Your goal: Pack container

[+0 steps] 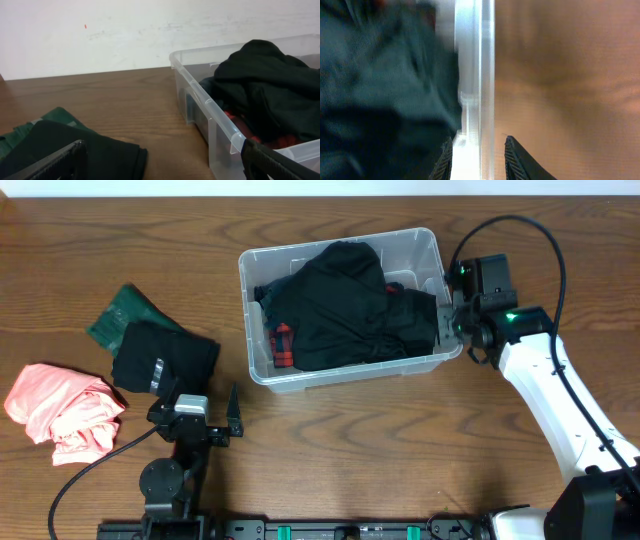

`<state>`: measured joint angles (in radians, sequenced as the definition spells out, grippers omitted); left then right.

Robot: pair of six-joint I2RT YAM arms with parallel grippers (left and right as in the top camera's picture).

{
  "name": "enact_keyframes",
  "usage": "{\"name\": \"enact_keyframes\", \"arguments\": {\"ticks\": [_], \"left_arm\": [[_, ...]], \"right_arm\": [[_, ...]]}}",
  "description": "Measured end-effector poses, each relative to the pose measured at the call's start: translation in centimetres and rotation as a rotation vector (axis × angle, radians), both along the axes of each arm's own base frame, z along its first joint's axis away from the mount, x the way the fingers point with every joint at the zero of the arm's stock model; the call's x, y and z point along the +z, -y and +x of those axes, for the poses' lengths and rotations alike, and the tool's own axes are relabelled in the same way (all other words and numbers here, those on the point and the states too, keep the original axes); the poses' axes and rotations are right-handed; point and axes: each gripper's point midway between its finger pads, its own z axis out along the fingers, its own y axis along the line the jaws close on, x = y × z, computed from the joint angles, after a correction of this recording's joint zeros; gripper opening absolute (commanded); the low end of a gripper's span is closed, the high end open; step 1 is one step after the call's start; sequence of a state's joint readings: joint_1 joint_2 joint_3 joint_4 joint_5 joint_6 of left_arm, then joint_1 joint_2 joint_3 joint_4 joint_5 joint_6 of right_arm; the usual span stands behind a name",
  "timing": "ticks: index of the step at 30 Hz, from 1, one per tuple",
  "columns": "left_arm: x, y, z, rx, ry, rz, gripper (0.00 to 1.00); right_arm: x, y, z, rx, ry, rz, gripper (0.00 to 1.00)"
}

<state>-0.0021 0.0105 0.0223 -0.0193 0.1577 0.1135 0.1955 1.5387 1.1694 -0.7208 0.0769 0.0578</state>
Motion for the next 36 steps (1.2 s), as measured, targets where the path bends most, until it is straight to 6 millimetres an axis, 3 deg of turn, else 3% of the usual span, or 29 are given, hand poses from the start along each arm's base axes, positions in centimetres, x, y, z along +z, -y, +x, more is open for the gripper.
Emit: {"name": "enact_keyframes", "arguments": {"ticks": [15,18,23,30,36], "left_arm": [[0.0,0.0,0.0,0.000,0.000,0.000,0.98],[0.0,0.0,0.0,0.000,0.000,0.000,0.98],[0.0,0.0,0.0,0.000,0.000,0.000,0.98],[0.0,0.0,0.0,0.000,0.000,0.000,0.98],[0.0,0.0,0.0,0.000,0.001,0.000,0.98]], "right_arm": [[-2.6,2.2,-8.5,-0.075,-0.359,-0.079,0.33],[-2.5,2.1,-7.9,-0.077,-0.334,-0.077,0.39],[-1.6,1.5,-3.9,-0.074,-0.170,-0.046,0.58],[0.2,0.7,-0.8,-0.045,-0.028,-0.018,0.64],[5.3,1.2,0.0,-0.057,0.136,0.017,0.69]]}}
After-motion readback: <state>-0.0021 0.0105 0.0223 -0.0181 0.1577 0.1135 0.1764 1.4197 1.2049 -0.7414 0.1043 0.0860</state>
